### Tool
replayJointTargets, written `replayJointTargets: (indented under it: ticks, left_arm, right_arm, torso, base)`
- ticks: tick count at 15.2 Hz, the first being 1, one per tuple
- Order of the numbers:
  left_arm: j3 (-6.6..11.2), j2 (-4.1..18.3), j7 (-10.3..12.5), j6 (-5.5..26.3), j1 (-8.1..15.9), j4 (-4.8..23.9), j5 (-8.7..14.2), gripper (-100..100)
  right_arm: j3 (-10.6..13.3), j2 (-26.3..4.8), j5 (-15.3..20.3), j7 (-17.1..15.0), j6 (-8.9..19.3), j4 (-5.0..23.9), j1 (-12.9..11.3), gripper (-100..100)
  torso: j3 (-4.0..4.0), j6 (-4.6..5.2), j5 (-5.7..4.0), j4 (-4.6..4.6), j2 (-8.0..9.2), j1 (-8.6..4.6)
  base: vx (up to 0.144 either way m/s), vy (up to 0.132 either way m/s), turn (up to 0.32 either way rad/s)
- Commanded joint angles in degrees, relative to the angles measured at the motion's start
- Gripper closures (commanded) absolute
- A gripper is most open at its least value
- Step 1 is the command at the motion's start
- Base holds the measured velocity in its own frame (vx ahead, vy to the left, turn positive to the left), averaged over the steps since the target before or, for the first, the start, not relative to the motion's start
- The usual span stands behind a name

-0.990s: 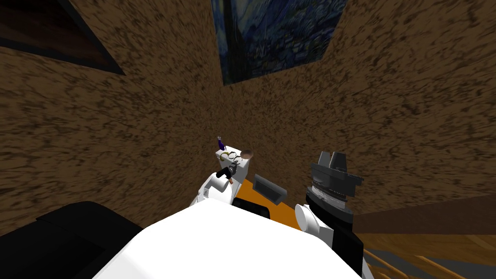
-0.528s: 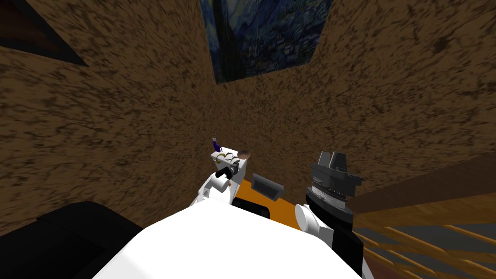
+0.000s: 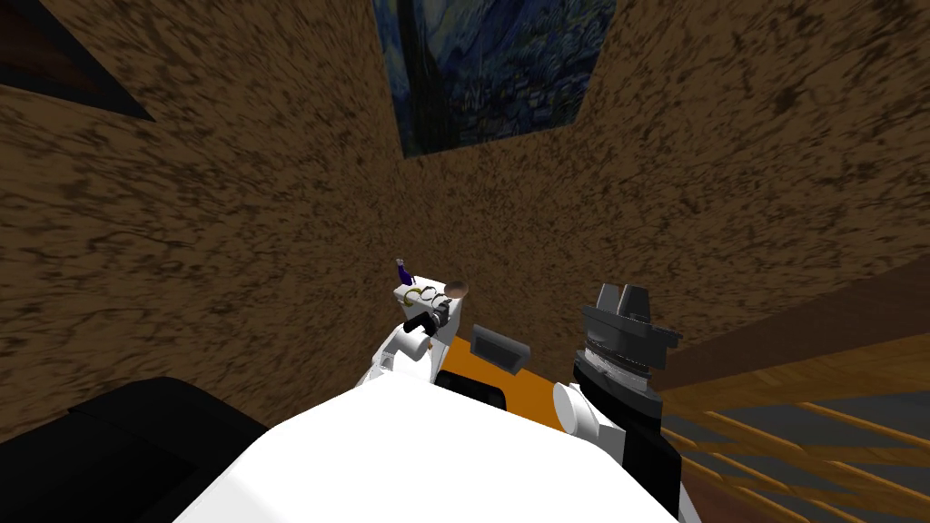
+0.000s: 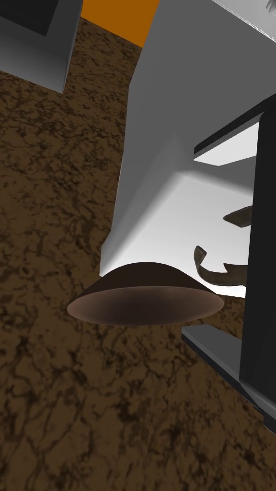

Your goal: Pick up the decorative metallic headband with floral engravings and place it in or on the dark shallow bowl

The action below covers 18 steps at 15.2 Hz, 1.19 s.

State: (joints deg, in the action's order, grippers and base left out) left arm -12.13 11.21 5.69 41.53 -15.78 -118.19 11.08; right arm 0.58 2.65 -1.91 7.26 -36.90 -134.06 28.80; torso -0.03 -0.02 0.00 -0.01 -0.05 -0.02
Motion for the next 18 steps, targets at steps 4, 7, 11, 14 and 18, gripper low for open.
replayJointTargets:
  ticks: [4, 7, 11, 14, 18]
  left_arm:
    - [0.0, 0.0, 0.0, 0.0, 0.0, 0.0, 0.0, -100]
    - [1.34, -0.1, -0.5, -0.6, 0.3, 2.9, 0.1, -100]
    - [4.24, 0.7, -0.3, 0.1, 0.1, 4.6, -1.6, -100]
    - [5.22, 1.3, 0.4, 1.8, -0.6, 3.3, -3.0, -100]
    - [5.25, 0.7, -0.1, -1.2, 0.9, 7.2, -2.7, -100]
  right_arm:
    - [0.0, 0.0, 0.0, 0.0, 0.0, 0.0, 0.0, 0]
    - [0.0, 0.0, 0.0, 0.0, 0.0, 0.0, 0.0, 0]
    - [0.0, 0.0, 0.0, 0.0, 0.0, 0.0, 0.0, 0]
    - [0.0, 0.0, 0.0, 0.0, 0.0, 0.0, 0.0, 0]
    - [0.0, 0.0, 0.0, 0.0, 0.0, 0.0, 0.0, 0]
  torso:
    - [0.0, 0.0, 0.0, 0.0, 0.0, 0.0]
    - [0.0, 0.0, 0.01, 0.0, 0.01, 0.02]
    - [-0.07, -0.03, -0.01, -0.03, -0.13, -0.05]
    - [-0.14, -0.03, -0.02, -0.05, -0.24, -0.09]
    - [-0.1, 0.01, 0.0, -0.04, -0.17, 0.01]
  base:
    - [0.001, -0.001, 0.005]
    - [0.002, -0.001, 0.007]
    - [0.036, -0.02, 0.119]
    - [0.057, -0.032, 0.187]
    - [0.035, -0.003, -0.004]
